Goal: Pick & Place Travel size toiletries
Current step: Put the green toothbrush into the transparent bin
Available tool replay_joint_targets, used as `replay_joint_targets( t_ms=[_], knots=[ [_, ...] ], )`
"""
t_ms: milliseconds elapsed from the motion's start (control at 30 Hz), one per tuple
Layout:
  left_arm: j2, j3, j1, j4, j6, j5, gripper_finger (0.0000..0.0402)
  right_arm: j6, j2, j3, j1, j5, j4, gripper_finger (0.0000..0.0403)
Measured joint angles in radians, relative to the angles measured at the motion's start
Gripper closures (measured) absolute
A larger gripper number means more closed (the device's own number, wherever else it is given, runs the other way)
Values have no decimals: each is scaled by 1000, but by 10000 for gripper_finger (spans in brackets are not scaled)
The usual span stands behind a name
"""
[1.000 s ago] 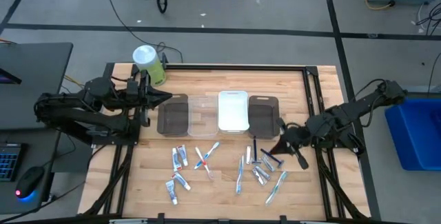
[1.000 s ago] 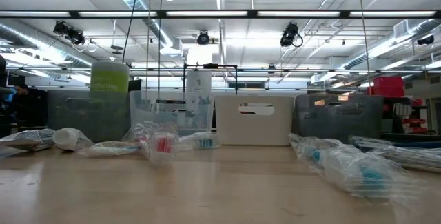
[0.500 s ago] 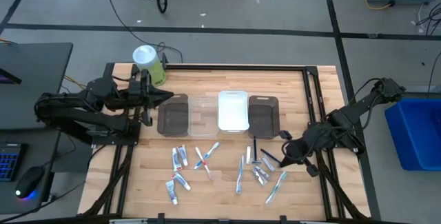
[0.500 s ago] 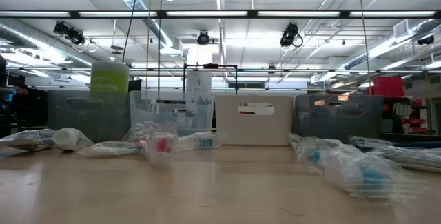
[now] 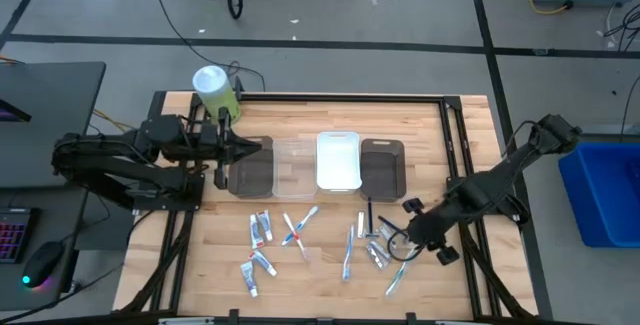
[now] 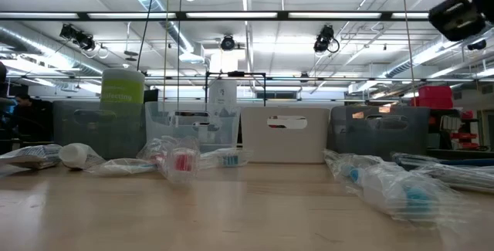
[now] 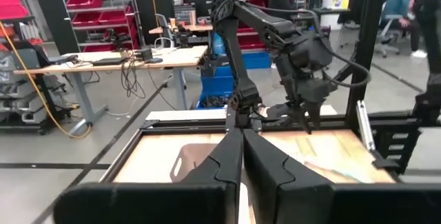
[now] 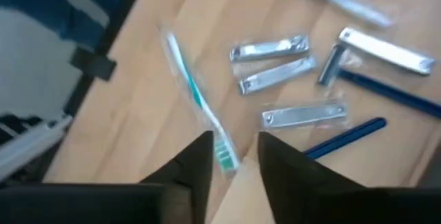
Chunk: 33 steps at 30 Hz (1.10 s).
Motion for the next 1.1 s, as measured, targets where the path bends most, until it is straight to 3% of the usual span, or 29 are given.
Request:
replay_joint_targets(
  t_ms=[200,400,600,1100],
  knots=[
    [8,0,0,1,31,0,393,-19,123,0,9,-1,0,190],
    [10,0,0,1,27,0,388,-34,212,0,8,-3,4,152],
    [10,0,0,0,27,-3,381,-135,285,0,19,-69,14,149],
    [10,0,0,0,2,-3,384,-321,387,0,66,5,37,160]
  ],
)
